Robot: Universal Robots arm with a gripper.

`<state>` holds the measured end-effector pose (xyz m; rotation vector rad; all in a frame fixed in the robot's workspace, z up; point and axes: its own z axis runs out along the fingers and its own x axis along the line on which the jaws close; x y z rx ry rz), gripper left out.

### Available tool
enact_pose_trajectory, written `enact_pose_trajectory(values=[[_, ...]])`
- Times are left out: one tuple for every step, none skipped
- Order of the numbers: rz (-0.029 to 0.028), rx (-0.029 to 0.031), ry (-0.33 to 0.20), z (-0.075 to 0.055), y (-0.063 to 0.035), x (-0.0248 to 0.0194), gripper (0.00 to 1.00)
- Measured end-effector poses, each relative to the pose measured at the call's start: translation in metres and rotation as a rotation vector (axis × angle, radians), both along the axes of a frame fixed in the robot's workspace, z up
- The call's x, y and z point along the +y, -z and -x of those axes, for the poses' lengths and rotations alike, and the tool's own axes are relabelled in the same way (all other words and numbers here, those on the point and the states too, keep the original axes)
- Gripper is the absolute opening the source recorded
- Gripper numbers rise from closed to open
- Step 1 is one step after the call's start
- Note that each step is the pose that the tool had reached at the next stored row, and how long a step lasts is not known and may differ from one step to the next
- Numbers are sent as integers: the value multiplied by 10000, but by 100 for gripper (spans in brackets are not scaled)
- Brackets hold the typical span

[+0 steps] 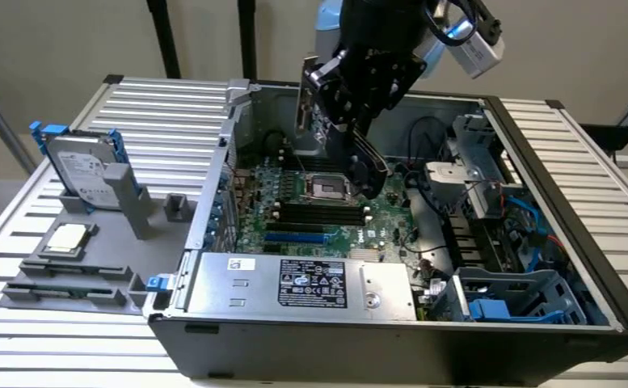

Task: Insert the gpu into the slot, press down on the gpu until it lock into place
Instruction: 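Insert the gpu into the slot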

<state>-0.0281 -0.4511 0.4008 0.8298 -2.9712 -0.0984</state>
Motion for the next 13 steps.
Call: enact_pose_trajectory(values=[[0, 0, -181, 0, 1, 0, 26], [0, 0, -359, 0, 2, 0, 26], [0, 0, -551, 0, 3, 0, 26], [0, 0, -731, 0, 4, 0, 26], [-1, -1, -911, 0, 5, 0, 26], [-1, -1, -1090, 0, 6, 0, 26], [0, 0, -1270, 0, 6, 0, 26], [0, 0, -1462, 0, 7, 0, 26], [-1, 0, -1640, 0, 8, 0, 26], [-1, 0, -1821, 0, 9, 0, 26], [0, 0, -2001, 0, 9, 0, 26], [0, 0, -2180, 0, 10, 0, 26], [-1, 0, -2361, 0, 11, 0, 26]])
